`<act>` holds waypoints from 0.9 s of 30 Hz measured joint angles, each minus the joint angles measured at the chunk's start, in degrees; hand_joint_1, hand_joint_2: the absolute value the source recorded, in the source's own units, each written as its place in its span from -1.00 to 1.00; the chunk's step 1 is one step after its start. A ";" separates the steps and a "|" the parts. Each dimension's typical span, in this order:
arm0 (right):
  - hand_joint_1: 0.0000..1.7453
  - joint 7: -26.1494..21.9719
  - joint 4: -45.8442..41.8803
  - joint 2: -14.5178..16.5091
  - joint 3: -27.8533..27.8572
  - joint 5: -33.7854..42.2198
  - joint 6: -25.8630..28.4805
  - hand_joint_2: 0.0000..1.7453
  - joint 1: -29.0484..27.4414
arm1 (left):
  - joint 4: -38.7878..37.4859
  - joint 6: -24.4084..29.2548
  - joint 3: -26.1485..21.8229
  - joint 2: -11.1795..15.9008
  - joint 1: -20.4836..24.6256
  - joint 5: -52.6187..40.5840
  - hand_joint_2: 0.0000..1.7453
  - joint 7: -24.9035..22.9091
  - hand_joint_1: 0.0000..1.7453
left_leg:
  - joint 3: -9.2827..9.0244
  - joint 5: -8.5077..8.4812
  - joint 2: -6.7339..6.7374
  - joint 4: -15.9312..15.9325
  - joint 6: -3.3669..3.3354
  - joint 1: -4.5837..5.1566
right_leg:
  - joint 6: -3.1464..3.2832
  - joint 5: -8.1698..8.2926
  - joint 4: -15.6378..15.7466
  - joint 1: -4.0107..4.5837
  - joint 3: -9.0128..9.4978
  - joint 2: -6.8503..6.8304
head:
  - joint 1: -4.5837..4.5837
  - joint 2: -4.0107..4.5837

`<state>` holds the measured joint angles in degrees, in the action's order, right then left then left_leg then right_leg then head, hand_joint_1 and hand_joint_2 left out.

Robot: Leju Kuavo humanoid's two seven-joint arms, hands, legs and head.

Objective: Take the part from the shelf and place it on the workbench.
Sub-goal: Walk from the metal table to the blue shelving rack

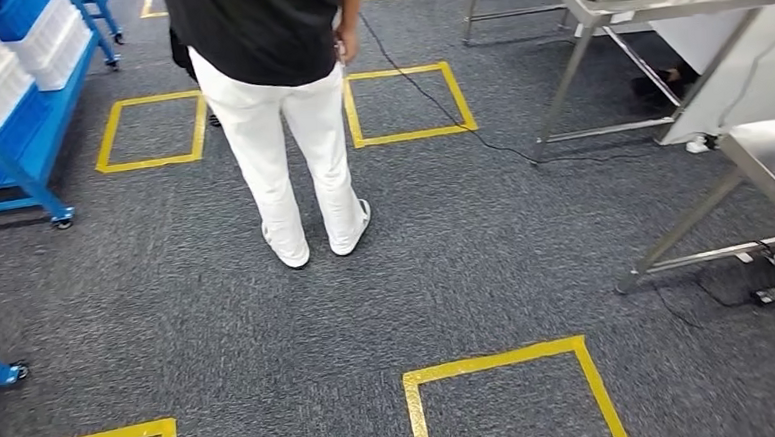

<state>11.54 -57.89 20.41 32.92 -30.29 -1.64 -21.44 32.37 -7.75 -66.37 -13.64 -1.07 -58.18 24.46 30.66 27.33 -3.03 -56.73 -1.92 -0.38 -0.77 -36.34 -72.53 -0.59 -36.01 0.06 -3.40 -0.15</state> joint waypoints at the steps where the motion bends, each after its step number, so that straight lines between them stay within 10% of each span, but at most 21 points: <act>1: -1.00 0.00 0.05 0.00 0.03 0.00 0.00 -1.00 0.00 | 0.00 -0.01 -0.07 -0.08 0.00 0.00 -1.00 0.00 -1.00 | -0.23 0.06 -0.88 0.00 -0.01 0.10 | 0.37 2.62 3.47 0.14 1.26 0.53 | 0.01 0.00; 5: -1.00 -0.11 0.32 -0.02 0.49 -0.14 0.13 -1.00 0.13 | 0.00 -0.07 -0.15 -0.58 0.24 -0.05 -1.00 0.01 -1.00 | 0.08 0.18 -3.85 -0.15 0.65 -0.15 | 1.84 7.59 14.51 0.54 5.50 5.52 | -0.01 0.00; 7: -1.00 -0.32 0.43 -0.01 0.79 -0.50 0.21 -1.00 0.38 | -0.01 -0.03 -0.21 -0.62 0.17 -0.14 -1.00 0.03 -1.00 | 0.41 -0.04 -5.16 0.03 1.42 -0.36 | 2.16 7.76 15.25 0.51 5.72 4.39 | 0.01 0.00; 9: -1.00 -0.61 0.64 0.01 1.08 -0.94 0.22 -1.00 0.52 | -0.02 0.11 -0.32 -0.62 0.09 -0.22 -1.00 0.11 -1.00 | 1.11 1.02 -3.32 -1.43 1.88 -0.15 | 2.69 8.25 16.72 0.19 6.57 2.71 | 0.02 0.00; 13: -1.00 -1.08 1.51 0.02 1.96 -2.01 -0.07 -1.00 0.81 | -0.08 0.55 -0.39 -0.60 0.45 -0.33 -1.00 0.37 -1.00 | 7.55 7.27 2.20 -14.06 2.79 -0.40 | 3.07 8.28 17.59 0.23 7.24 -1.28 | 0.02 0.00; 15: -1.00 -1.36 2.02 0.02 2.46 -2.47 -0.13 -1.00 1.18 | -0.12 0.73 -0.44 -0.50 0.33 -0.41 -1.00 0.45 -1.00 | 7.99 6.24 2.78 -14.69 3.33 -0.85 | 2.78 7.86 17.29 0.16 7.29 -3.04 | 0.03 0.00; 17: -1.00 -1.65 2.44 0.02 2.78 -2.79 -0.15 -1.00 1.50 | -0.14 0.81 -0.51 -0.31 0.21 -0.44 -1.00 0.50 -1.00 | 4.22 2.43 4.37 -7.46 3.68 -1.19 | 2.22 7.27 16.77 -0.01 7.52 -4.47 | 0.03 0.00; 20: -1.00 -1.92 2.85 0.01 3.21 -3.08 -0.15 -1.00 1.85 | -0.27 0.90 -0.54 -0.19 0.37 -0.46 -1.00 0.60 -1.00 | 0.46 -0.07 6.49 -0.38 3.08 -0.94 | 1.00 6.27 15.94 0.18 7.94 -6.00 | 0.02 0.00; 22: -1.00 -1.98 3.05 0.01 3.43 -3.17 -0.15 -1.00 2.31 | -0.35 0.98 -0.62 -0.13 0.28 -0.46 -1.00 0.63 -1.00 | 0.62 -0.07 5.48 -0.41 2.21 -0.69 | 0.30 6.03 15.95 0.09 8.30 -6.71 | 0.02 0.00; 25: -1.00 -2.01 3.28 0.02 3.52 -3.19 -0.15 -1.00 2.66 | -0.38 1.12 -0.70 0.00 0.27 -0.46 -1.00 0.65 -1.00 | 0.37 -0.48 3.96 0.10 1.01 -0.86 | -0.44 3.22 12.44 -0.43 7.22 -3.82 | 0.01 0.00; 27: -1.00 -2.03 3.52 0.02 3.68 -3.19 -0.15 -1.00 2.61 | -0.41 1.17 -0.71 0.05 0.43 -0.46 -1.00 0.66 -1.00 | 0.52 -0.60 2.83 0.12 0.51 -0.66 | -0.42 -0.85 4.84 -0.54 3.56 -1.03 | 0.01 0.00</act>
<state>9.51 -54.36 20.44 36.59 -33.48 -1.79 -18.83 31.96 -6.58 -67.08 -13.59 -0.63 -58.64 25.11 31.18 26.73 -0.19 -56.60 -1.41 -1.04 -1.19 -37.18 -67.69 -1.12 -32.45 -0.96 -3.39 -0.15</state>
